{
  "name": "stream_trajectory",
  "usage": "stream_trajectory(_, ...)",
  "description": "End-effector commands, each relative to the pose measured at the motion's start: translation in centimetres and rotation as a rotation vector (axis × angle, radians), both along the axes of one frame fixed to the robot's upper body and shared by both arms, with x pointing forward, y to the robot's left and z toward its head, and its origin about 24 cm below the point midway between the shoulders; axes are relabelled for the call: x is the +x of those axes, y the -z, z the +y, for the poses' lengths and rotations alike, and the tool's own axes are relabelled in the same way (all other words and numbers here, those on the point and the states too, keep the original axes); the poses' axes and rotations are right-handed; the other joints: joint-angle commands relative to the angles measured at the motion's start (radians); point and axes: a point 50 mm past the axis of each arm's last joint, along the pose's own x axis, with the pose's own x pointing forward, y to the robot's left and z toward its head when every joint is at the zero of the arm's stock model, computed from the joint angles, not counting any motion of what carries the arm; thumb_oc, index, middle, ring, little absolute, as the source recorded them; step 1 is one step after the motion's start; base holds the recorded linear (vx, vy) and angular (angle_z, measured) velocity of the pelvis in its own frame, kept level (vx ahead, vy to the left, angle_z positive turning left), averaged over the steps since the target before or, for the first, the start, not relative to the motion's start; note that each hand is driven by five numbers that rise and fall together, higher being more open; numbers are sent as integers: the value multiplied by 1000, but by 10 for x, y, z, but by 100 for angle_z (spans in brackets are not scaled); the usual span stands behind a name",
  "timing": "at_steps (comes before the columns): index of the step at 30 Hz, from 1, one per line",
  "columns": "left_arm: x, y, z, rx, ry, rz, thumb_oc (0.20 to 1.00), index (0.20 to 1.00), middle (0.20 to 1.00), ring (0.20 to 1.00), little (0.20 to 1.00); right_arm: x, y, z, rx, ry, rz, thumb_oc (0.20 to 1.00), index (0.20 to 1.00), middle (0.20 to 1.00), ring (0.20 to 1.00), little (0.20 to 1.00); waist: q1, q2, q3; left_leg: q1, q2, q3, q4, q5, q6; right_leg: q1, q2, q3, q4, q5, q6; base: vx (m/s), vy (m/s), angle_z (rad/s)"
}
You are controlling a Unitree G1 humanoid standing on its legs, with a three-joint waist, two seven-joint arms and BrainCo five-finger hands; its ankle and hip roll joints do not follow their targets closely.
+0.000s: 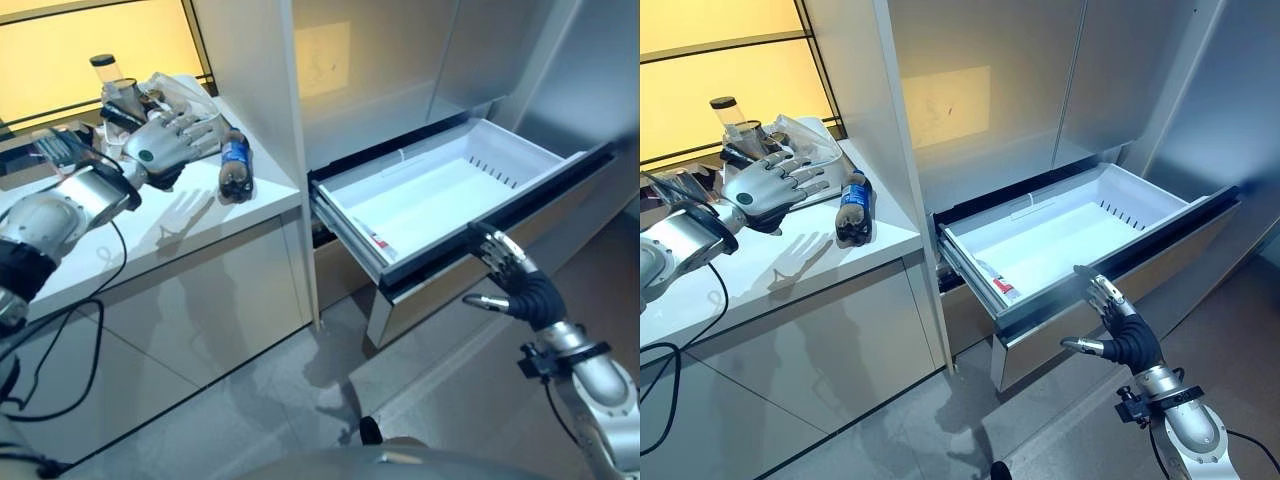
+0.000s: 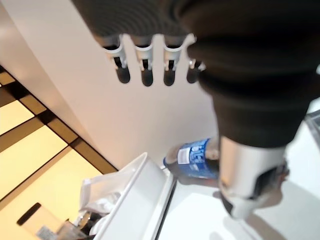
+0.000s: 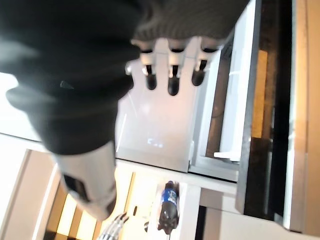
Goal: Take the drinks into the refrigerator
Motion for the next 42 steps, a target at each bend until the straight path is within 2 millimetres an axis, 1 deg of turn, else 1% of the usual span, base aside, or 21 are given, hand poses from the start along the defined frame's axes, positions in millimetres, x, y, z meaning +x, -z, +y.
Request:
stream_trajectory(1,4,-26,5,-18,-19,-115,1000,1000,1000,1000,1000,0,-37,5,9,-50,-195,1000,1000,1000,1000,1000,-23,-19,1,-33,-53,-73,101,-90,54,97,-41,-50,50,-121,73,0,0,0)
stream_trajectory(6,7,-20,3,-27,-14,-103,1000,1000,1000,1000,1000,-1,-37,5,10,-54,-192,1000,1000,1000,1000,1000,-26,-14,5,-29,-54,-70,99,-92,53,96,-39,-46,51,-124,71,0,0,0)
stream_trajectory(8,9,-20,-1,-36,-5,-106,1000,1000,1000,1000,1000,-2,-37,5,9,-52,-189,1000,1000,1000,1000,1000,-30,-12,6,-30,-54,-69,101,-94,53,96,-38,-43,52,-125,71,25,-4,-3)
stream_trajectory(15,11,-11,-2,-25,-2,-77,1000,1000,1000,1000,1000,-2,-39,6,15,-65,-191,1000,1000,1000,1000,1000,-38,-8,6,-26,-53,-63,99,-96,51,96,-35,-39,48,-125,71,17,-6,-6)
stream_trajectory(19,12,-11,-3,-24,-1,-77,1000,1000,1000,1000,1000,-2,-39,5,16,-64,-191,1000,1000,1000,1000,1000,-37,-9,6,-26,-53,-62,99,-96,51,96,-34,-39,48,-125,71,2,0,-1)
stream_trajectory(20,13,-14,-9,-21,25,-83,1000,1000,1000,1000,1000,-2,-39,5,14,-65,-191,1000,1000,1000,1000,1000,-39,-6,6,-26,-53,-62,99,-96,50,96,-33,-40,48,-125,71,0,0,0)
stream_trajectory(21,12,-14,-10,-21,29,-82,1000,1000,1000,1000,1000,-3,-39,5,19,-63,-191,1000,1000,1000,1000,1000,-40,-5,7,-26,-53,-62,98,-96,50,96,-33,-39,47,-125,70,38,-13,0)
stream_trajectory(23,15,-9,-5,-17,2,-67,1000,1000,1000,1000,1000,-2,-39,7,27,-76,-192,1000,1000,1000,1000,1000,-46,-3,8,-26,-53,-57,97,-96,49,93,-31,-34,46,-126,71,18,-5,0)
stream_trajectory(27,16,-13,-8,11,10,-62,1000,1000,1000,1000,1000,-3,-42,7,23,-78,-200,1000,1000,1000,1000,1000,-51,1,13,-27,-52,-55,95,-97,48,87,-28,-30,49,-128,71,0,0,0)
stream_trajectory(29,15,-13,-5,18,2,-60,1000,1000,1000,1000,1000,-4,-43,7,22,-76,-204,1000,1000,1000,1000,1000,-53,2,15,-27,-52,-53,93,-97,48,85,-27,-29,50,-128,71,0,0,0)
stream_trajectory(30,15,-11,-1,18,-16,-50,1000,1000,1000,1000,1000,-4,-43,6,23,-76,-206,1000,1000,1000,1000,1000,-56,3,17,-27,-53,-51,92,-96,48,83,-26,-28,50,-128,71,0,0,0)
stream_trajectory(32,14,-11,-1,25,-13,-44,1000,1000,1000,1000,1000,-5,-45,7,27,-76,-215,1000,1000,1000,1000,1000,-57,5,19,-28,-52,-48,90,-96,47,80,-26,-26,49,-126,72,0,0,0)
stream_trajectory(40,13,-8,11,12,-66,-39,1000,1000,1000,1000,1000,-7,-50,8,20,-98,-228,1000,1000,1000,1000,1000,-65,9,28,-26,-50,-38,83,-93,44,73,-20,-13,41,-119,72,5,-4,-3)
stream_trajectory(42,15,-9,9,3,-69,-44,1000,1000,1000,1000,1000,-7,-51,9,17,-107,-226,1000,1000,1000,1000,1000,-68,8,31,-27,-50,-35,82,-92,43,70,-18,-10,41,-118,72,-5,-15,-4)
